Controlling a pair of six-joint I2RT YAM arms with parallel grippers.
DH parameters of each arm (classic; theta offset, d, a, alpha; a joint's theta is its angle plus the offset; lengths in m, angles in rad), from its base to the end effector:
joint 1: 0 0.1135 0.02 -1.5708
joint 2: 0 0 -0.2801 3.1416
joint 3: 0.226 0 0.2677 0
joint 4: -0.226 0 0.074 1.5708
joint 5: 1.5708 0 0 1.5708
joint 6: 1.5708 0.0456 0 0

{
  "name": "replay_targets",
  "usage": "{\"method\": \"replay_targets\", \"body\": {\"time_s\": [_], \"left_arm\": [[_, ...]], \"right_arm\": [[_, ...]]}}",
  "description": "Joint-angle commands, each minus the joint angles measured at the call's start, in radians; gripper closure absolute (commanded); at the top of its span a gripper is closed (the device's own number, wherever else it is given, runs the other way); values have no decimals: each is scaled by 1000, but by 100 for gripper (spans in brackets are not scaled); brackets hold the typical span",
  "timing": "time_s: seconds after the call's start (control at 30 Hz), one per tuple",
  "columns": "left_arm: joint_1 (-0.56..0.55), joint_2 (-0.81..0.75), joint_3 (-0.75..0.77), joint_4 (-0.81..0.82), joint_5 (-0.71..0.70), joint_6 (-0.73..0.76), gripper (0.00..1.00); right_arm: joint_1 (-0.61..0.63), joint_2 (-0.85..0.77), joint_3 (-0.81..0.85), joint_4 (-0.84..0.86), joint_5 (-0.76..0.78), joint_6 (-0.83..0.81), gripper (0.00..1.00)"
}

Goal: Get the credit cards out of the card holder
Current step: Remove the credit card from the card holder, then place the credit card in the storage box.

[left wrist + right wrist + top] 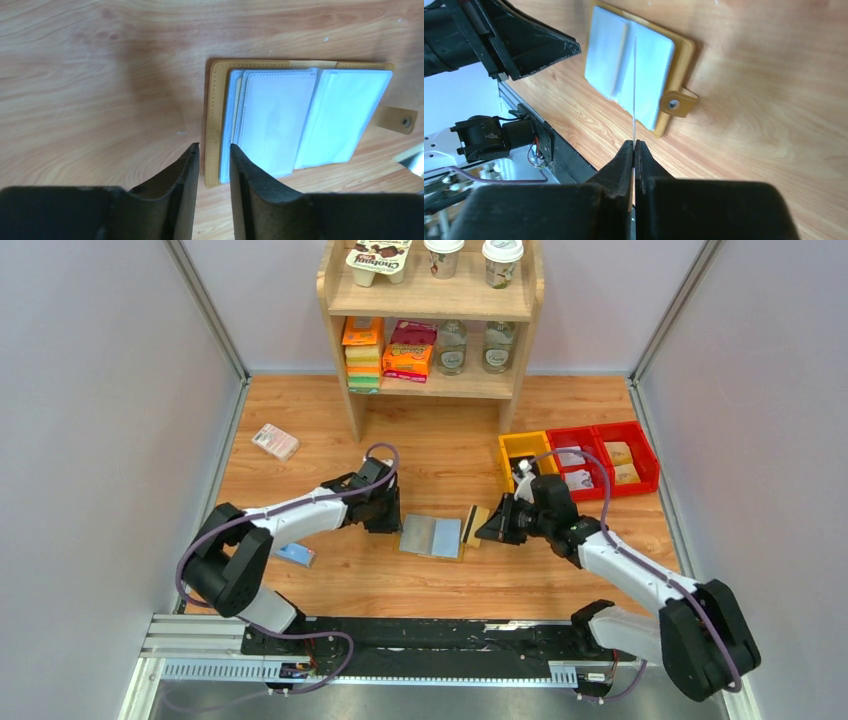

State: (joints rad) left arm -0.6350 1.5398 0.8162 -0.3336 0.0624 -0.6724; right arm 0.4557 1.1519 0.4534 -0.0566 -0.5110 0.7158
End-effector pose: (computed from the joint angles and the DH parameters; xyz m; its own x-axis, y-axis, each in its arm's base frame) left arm 0.2441 -0.1834 0.1616 -0.9327 -0.0850 -0.3505 0.0457 0.9362 -0.3485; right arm 0.1943 0.1201 0.1696 -0.9261 0.1836 -0.3295 -0.1271 0.6707 0.7308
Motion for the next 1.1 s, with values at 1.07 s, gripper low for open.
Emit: {"method": "replay_targets", "body": {"time_s": [1.07], "left_arm": [[173, -474, 143, 28, 412, -474, 23]], "right_arm": [[910, 206, 438, 359, 1582, -1325, 100]]}}
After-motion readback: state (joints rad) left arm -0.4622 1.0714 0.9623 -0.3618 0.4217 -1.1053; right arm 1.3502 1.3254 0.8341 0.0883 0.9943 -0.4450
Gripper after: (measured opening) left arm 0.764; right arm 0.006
